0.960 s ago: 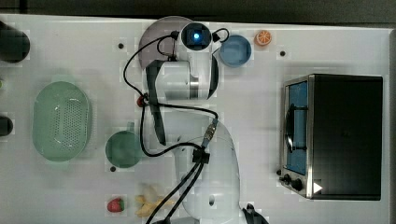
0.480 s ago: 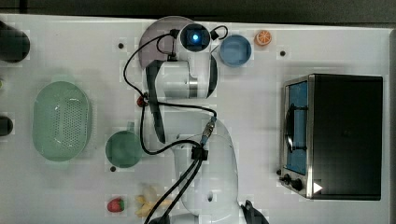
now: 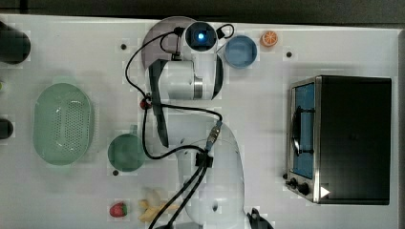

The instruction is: Pick ketchup from plate and place it on table.

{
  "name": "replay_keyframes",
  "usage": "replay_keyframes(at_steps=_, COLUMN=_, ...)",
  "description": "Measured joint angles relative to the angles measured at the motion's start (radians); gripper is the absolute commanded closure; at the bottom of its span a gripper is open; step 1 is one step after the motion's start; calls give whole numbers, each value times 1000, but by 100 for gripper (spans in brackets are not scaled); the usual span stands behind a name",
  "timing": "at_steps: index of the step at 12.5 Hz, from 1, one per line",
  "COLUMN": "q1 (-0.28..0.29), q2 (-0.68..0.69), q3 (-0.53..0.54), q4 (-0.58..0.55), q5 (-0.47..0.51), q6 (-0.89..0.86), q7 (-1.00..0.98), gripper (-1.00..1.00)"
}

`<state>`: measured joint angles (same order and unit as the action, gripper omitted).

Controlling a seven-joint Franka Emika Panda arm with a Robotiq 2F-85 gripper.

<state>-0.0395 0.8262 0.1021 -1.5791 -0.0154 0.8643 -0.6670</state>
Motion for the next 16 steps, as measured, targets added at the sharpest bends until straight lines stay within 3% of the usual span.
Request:
replay_keyframes(at_steps=3, q1=-9, q2=-114, q3=-2, q4=-13, q5=32, q6=-136, q7=4, gripper=-17)
replay_keyframes(at_steps=9, q1=-38, q2=-540, q3=-31, q4=-59, q5=30, q6=-518, q7=18, gripper=-17)
replay_keyframes(at_steps=13, q1=-58, q2=-764, q3=-60, q4=-244, q5=46, q6=-475, q7=88, gripper=-17)
replay_keyframes(at_steps=16, q1=-66, q2=-798, q3=-71, q4=-476, q5=38, q6=-305, q7=104, gripper=-17)
